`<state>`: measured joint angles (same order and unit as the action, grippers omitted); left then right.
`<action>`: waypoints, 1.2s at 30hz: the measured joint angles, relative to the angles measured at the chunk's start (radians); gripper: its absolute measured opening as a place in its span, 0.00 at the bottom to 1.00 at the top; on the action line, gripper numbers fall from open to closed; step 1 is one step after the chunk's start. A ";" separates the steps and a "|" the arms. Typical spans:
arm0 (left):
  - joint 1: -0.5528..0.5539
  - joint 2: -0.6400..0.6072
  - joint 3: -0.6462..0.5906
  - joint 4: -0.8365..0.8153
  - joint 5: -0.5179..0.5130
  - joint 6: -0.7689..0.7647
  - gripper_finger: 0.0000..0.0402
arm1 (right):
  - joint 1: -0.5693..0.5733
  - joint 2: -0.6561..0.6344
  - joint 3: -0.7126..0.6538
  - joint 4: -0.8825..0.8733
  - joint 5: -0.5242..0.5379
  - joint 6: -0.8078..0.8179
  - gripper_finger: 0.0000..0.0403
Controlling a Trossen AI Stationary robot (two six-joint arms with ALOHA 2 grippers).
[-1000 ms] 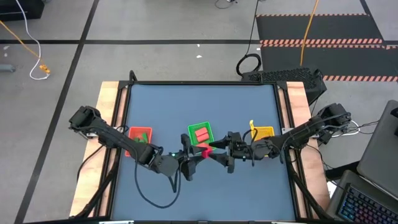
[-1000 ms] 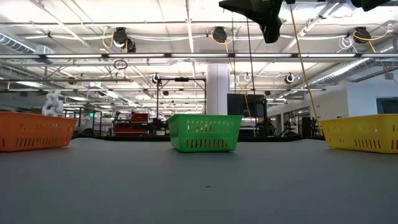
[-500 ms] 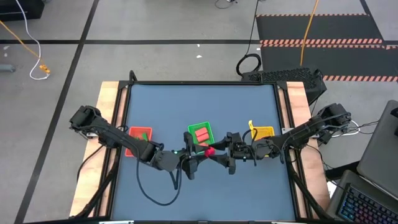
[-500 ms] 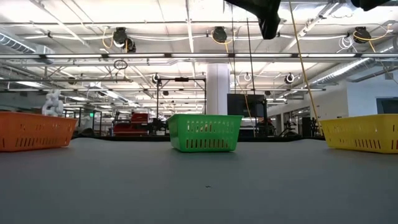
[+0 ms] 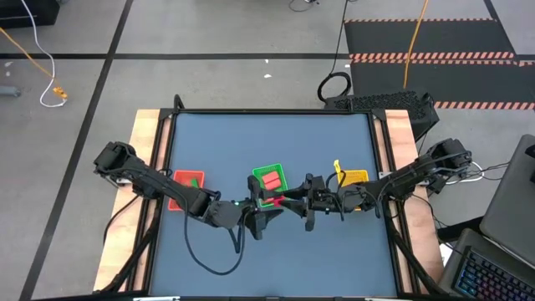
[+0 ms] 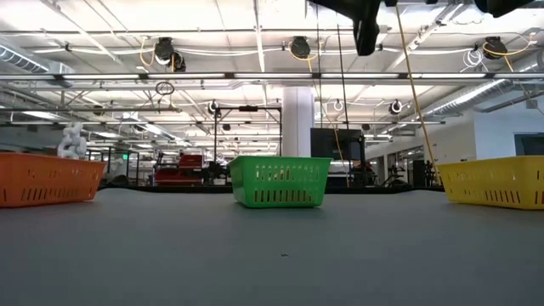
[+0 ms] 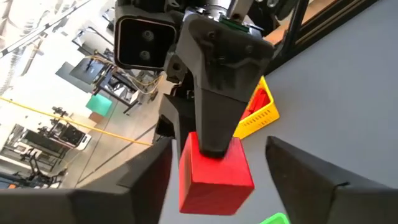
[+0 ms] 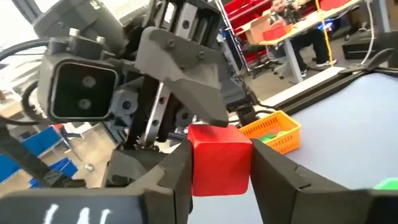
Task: Sort & place blocks by color
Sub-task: Put the red block into the yellow bin
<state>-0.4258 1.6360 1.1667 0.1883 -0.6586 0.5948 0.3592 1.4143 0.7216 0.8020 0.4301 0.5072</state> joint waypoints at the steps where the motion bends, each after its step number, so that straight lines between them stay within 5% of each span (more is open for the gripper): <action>1: 0.000 0.000 0.000 0.000 0.000 -0.003 0.66 | -0.001 0.000 0.000 0.002 0.000 -0.001 0.30; 5: 0.000 0.000 0.000 -0.001 -0.001 -0.004 0.73 | -0.003 0.000 0.000 0.000 -0.004 -0.003 0.30; 11: 0.000 0.000 0.000 -0.050 -0.036 -0.001 0.71 | -0.002 -0.003 0.001 -0.070 0.039 -0.023 0.30; 17: 0.001 0.000 0.000 -0.176 -0.141 -0.029 0.64 | 0.019 -0.080 0.000 -0.446 0.133 0.044 0.30; 25: 0.021 0.000 0.000 -0.278 -0.154 -0.168 0.55 | 0.050 -0.314 0.000 -0.876 0.225 0.150 0.30; 36: 0.069 0.000 0.000 -0.411 -0.149 -0.405 0.46 | 0.055 -0.463 0.001 -1.599 0.183 0.605 0.30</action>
<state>-0.3570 1.6360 1.1671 -0.2229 -0.8074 0.1902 0.4141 0.9508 0.7223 -0.7967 0.6127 1.1120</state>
